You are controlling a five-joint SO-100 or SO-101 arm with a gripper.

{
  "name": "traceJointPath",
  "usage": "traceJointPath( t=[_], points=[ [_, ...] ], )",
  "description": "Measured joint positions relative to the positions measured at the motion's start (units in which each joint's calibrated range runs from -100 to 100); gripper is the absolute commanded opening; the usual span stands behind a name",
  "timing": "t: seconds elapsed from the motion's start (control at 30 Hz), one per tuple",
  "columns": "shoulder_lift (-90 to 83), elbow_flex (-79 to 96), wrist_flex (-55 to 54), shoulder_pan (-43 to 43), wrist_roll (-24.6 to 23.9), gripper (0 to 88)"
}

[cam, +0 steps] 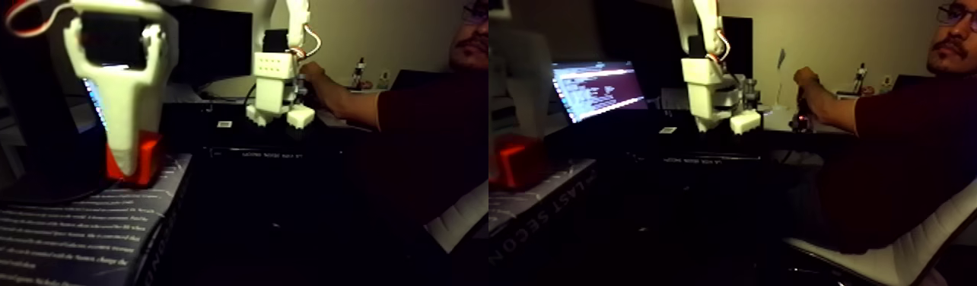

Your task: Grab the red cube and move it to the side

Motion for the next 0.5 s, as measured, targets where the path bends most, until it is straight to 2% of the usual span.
traceJointPath(
  t=[0.4,0.5],
  points=[
    [2.2,0.0,-2.9,1.1,0.0,10.8],
    [2.2,0.0,-2.9,1.1,0.4,20.4]
  ],
)
